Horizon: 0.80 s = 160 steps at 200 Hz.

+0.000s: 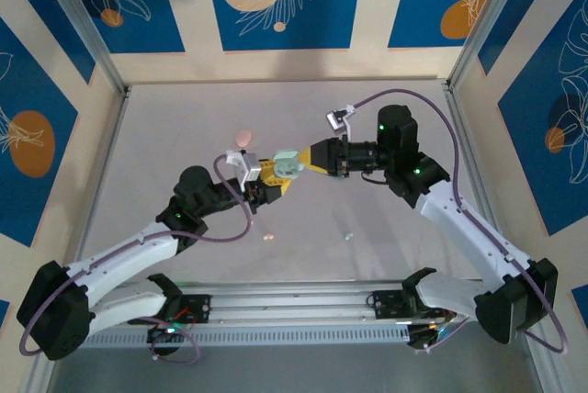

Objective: Insert the wireless bluetooth earbuds into the charging case

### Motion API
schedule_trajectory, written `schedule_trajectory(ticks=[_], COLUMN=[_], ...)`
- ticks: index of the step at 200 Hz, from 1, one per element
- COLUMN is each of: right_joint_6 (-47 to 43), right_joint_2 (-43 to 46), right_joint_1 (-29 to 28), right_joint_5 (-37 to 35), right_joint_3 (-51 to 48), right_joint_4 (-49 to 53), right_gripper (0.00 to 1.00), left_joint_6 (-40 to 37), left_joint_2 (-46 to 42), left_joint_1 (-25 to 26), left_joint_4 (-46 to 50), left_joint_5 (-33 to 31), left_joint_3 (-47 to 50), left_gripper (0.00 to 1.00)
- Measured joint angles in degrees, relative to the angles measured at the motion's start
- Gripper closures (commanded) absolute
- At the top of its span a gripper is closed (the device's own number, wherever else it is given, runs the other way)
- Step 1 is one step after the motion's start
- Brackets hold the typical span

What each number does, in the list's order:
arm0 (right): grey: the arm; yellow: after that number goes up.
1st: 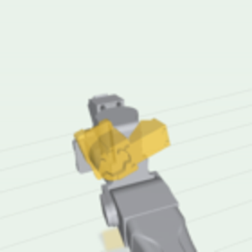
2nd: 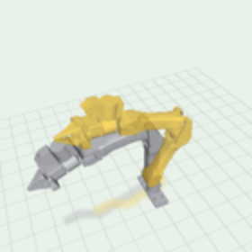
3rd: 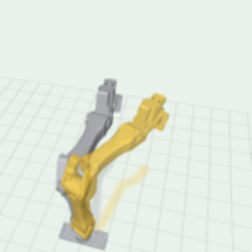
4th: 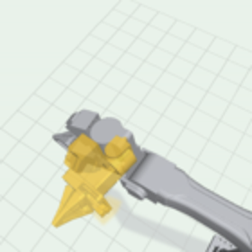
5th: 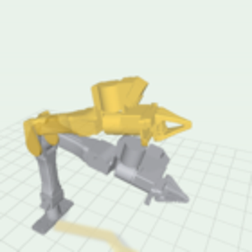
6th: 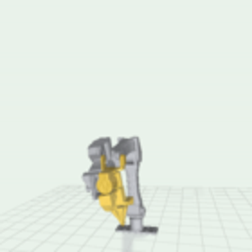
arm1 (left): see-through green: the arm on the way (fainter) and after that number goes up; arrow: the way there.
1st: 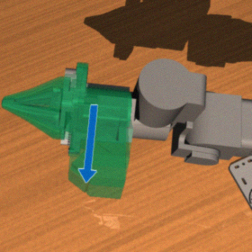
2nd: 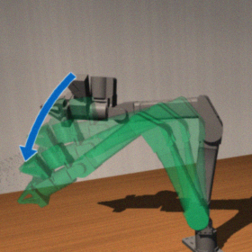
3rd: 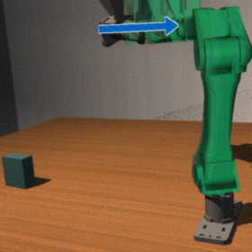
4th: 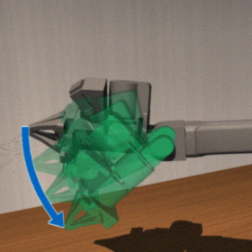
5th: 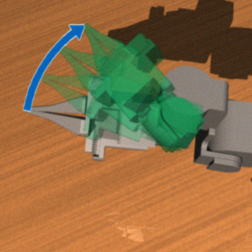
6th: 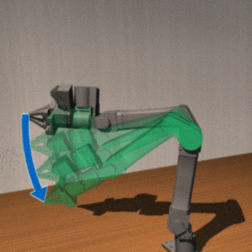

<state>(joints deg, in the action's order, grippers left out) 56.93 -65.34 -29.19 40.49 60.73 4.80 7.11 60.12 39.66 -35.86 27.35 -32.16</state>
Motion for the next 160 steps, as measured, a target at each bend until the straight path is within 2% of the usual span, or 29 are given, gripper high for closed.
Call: schedule_trajectory(ticks=[66, 160], right_joint_6=[-5.8, -7.9], right_joint_2=[-4.4, -5.8], right_joint_1=[-7.0, -9.4], right_joint_5=[-10.2, -14.8], right_joint_3=[3.6, 5.2], right_joint_4=[4.3, 6.4], right_gripper=[0.76, 0.76], left_joint_6=[0.0, 0.8], left_joint_2=[0.0, 0.1], left_joint_1=[0.0, 0.0], left_joint_4=[-1.9, -2.8], left_joint_5=[0.0, 0.0], left_joint_3=[1.0, 1.2], left_gripper=[0.67, 0.67])
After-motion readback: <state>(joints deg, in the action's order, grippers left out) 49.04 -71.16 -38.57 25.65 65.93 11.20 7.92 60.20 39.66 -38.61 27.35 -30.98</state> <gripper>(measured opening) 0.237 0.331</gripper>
